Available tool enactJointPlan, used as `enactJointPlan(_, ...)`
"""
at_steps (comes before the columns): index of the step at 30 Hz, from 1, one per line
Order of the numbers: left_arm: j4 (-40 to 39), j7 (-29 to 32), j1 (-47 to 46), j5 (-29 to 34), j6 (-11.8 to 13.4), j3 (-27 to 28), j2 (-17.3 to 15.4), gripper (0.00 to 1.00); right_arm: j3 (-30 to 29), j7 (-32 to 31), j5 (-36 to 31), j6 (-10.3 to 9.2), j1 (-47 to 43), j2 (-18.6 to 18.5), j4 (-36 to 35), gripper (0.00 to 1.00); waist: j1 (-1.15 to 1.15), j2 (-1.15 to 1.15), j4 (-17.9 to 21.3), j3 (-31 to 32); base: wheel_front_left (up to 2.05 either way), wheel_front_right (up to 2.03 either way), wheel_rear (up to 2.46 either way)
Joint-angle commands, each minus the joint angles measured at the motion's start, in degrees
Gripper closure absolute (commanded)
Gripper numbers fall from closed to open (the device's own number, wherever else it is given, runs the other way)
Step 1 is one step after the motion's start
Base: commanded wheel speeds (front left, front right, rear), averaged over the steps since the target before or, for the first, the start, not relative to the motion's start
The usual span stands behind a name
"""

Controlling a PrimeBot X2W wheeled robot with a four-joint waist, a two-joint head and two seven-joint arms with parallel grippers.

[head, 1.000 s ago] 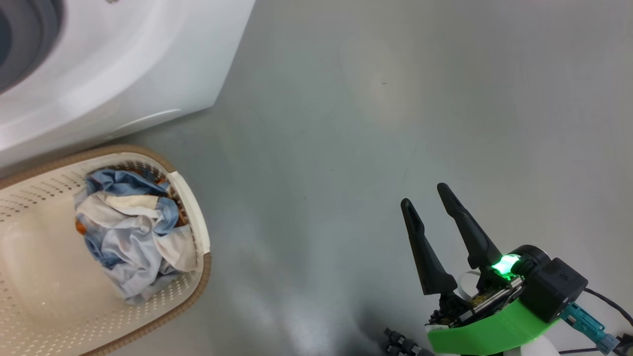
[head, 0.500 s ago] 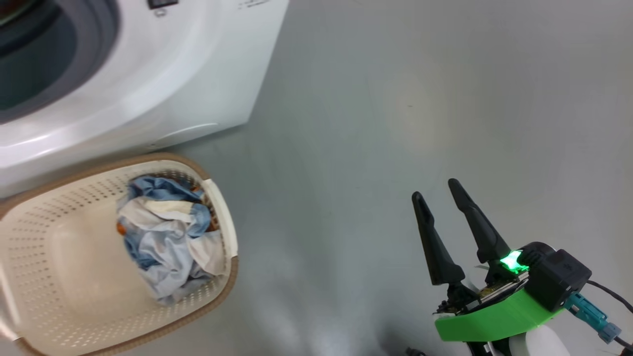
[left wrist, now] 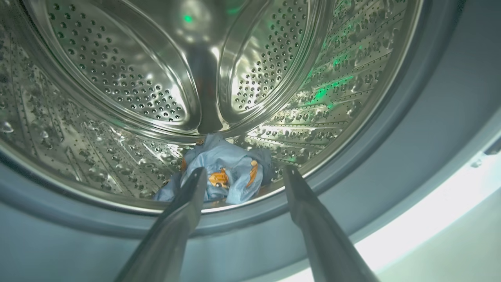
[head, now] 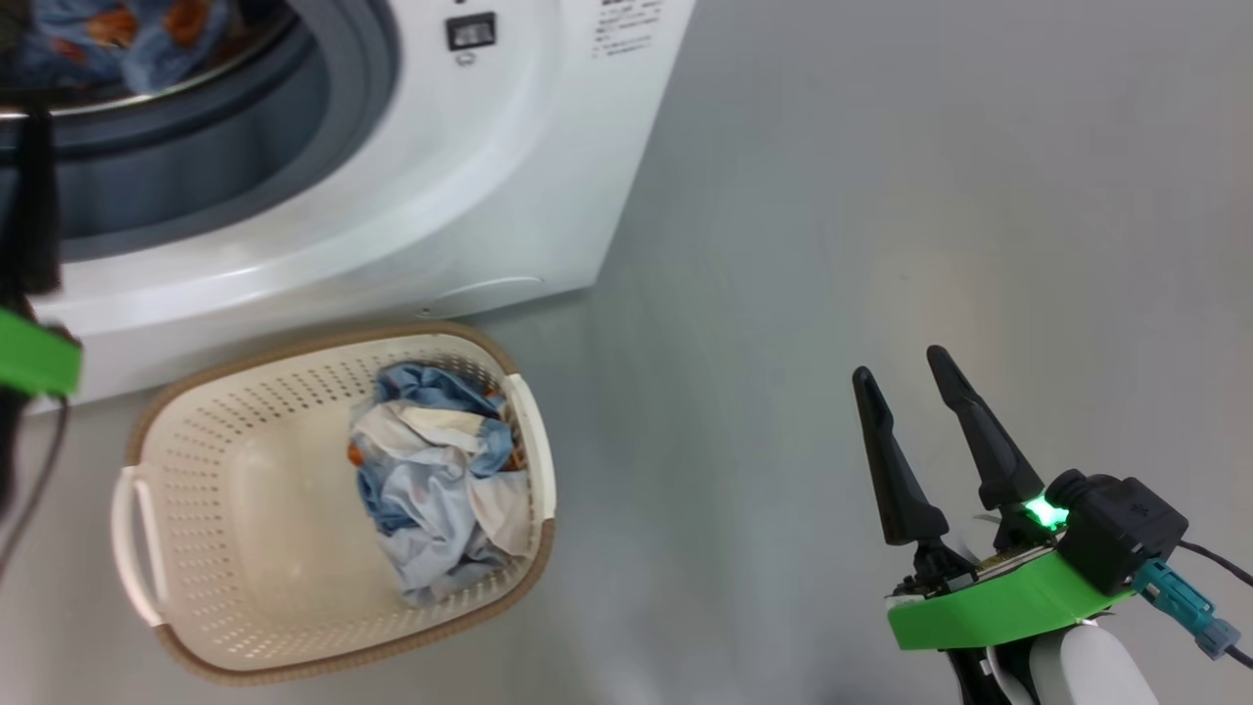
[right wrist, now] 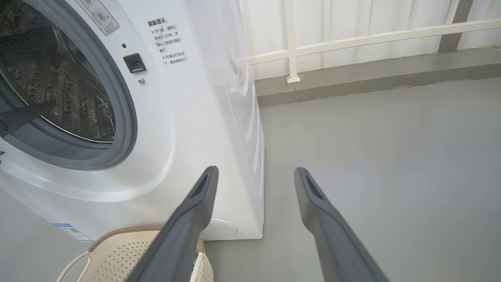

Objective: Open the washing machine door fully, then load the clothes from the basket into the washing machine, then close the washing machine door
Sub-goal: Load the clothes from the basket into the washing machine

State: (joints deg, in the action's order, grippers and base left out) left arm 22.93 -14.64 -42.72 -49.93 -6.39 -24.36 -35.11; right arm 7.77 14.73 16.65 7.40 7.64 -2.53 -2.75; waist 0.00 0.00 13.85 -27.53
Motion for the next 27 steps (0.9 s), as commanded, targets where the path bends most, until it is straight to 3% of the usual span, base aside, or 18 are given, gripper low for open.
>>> enactJointPlan(1,-2.7,-0.3,2.7,0.9,-0.1,3.9,-2.2,0.00,0.7,0.3,-0.7,0.09,0.6,-0.3,-0.9,0.00,0.00,0.00,-2.3,2.4,0.00,0.00,0.00)
enactJointPlan(6,-7.6,-0.3,11.5,3.1,-0.4,10.0,-0.5,0.00,0.5,0.3,-1.3,0.09,0.8,-0.3,-0.2,0.00,0.00,0.00,-3.4,4.2,0.00,0.00,0.00)
enactJointPlan(13,-13.9,-0.4,23.1,8.1,-0.8,18.6,4.6,0.00,0.1,0.3,-1.8,0.09,0.4,-0.3,1.2,0.00,0.00,0.00,-4.5,7.0,0.00,0.00,0.00)
enactJointPlan(27,-18.4,-0.4,34.2,13.2,-1.1,22.5,11.7,0.00,-2.0,0.3,-2.5,0.09,-0.3,-0.3,4.8,0.00,0.00,0.00,-7.5,14.4,0.00,0.00,0.00)
